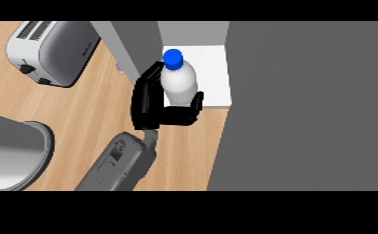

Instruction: Pick up the bottled water, place it into the cabinet and close the cabinet

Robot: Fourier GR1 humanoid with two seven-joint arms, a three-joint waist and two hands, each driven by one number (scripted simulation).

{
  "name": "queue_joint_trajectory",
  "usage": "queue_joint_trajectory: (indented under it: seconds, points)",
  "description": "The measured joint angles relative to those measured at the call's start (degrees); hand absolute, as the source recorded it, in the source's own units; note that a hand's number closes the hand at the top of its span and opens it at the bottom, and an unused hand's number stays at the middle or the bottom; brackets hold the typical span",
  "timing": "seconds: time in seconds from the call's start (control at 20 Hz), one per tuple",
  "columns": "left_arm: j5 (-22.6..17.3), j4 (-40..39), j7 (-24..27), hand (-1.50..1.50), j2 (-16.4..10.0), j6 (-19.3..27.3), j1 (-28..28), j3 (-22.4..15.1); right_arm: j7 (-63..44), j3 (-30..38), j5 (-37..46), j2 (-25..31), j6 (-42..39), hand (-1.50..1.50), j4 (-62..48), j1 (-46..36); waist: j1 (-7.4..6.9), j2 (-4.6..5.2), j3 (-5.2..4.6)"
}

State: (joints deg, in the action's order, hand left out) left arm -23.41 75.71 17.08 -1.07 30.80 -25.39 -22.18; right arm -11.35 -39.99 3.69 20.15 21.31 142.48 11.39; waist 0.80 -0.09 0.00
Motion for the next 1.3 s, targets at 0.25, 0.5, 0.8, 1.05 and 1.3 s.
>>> queue_joint_trajectory:
  seconds: [0.25, 0.5, 0.8, 1.05, 1.3]
  points:
    - [2.7, -4.7, -2.9, 1.50, 0.2, 1.9, -6.4, 2.6, 0.8, 0.5, -0.1, 0.8, -0.1, -1.50, 0.2, 0.7, 0.05, 0.02, 0.00]
    - [4.4, -12.7, -4.0, 1.50, 0.5, 1.8, -13.5, 6.0, 1.1, -0.5, -0.2, 0.8, 0.5, -1.50, 0.2, 1.3, 0.22, 0.06, -0.01]
    - [5.8, -22.8, -4.0, 1.50, 0.4, 2.9, -20.1, 7.8, 2.0, 0.4, -0.5, 1.5, 0.2, -1.50, 0.2, 1.4, 0.50, 0.15, 0.00]
    - [5.7, -32.6, -1.3, 1.50, 0.7, 4.1, -26.1, 10.1, 1.9, 0.3, -0.9, 1.5, -0.1, -1.50, 0.0, 0.7, 1.07, 0.30, -0.03]
    - [6.0, -41.6, 2.2, 1.50, 0.9, 6.1, -29.8, 10.4, 2.3, 0.2, -1.1, 1.3, 0.1, -1.50, 0.0, 0.8, 1.50, 0.39, -0.03]
